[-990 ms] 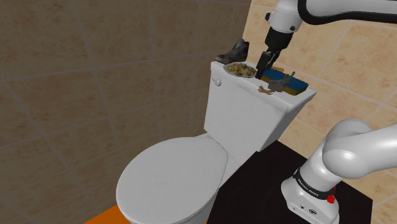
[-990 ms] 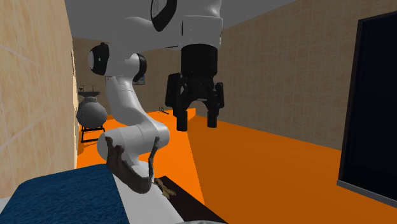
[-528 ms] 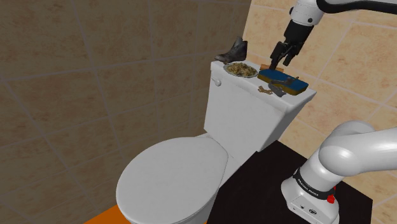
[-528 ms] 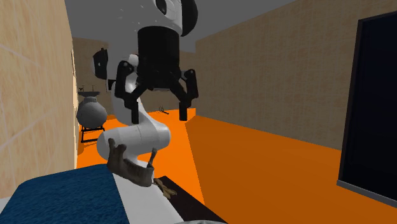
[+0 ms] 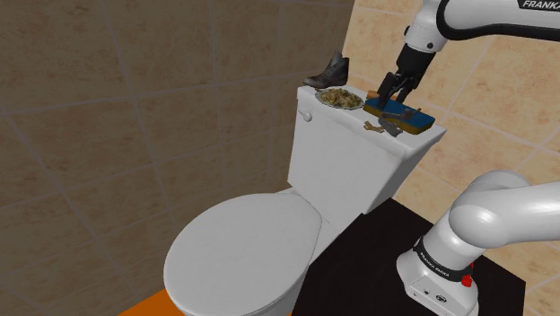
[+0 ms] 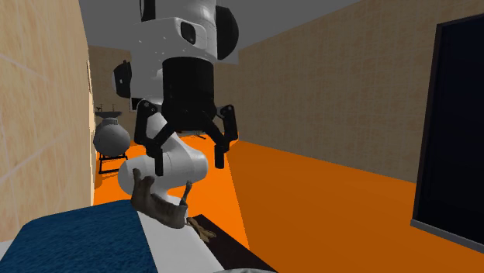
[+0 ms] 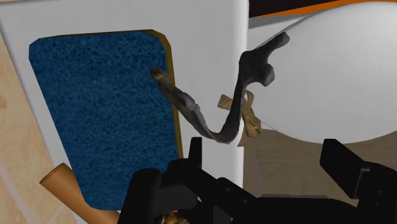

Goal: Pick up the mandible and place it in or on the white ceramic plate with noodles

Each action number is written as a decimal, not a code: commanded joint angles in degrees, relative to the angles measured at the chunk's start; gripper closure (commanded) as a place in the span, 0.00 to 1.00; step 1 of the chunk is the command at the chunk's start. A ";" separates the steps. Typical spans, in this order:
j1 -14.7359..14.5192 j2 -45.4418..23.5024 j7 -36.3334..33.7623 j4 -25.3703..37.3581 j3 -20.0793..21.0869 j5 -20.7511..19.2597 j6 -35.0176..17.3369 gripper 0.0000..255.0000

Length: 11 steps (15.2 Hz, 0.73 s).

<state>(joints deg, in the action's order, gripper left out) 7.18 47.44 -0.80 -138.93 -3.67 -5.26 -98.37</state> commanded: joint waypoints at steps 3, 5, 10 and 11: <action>0.03 0.09 0.01 -0.62 -0.07 -0.05 -0.57 0.00; 0.03 0.09 0.01 -0.62 -0.07 -0.05 -0.57 0.00; 0.03 0.08 0.01 -0.61 -0.07 -0.05 -0.56 1.00; 0.03 0.08 0.01 -0.61 -0.07 -0.05 -0.56 1.00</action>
<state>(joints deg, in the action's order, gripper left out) 7.21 47.52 -0.79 -139.54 -3.74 -5.31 -98.92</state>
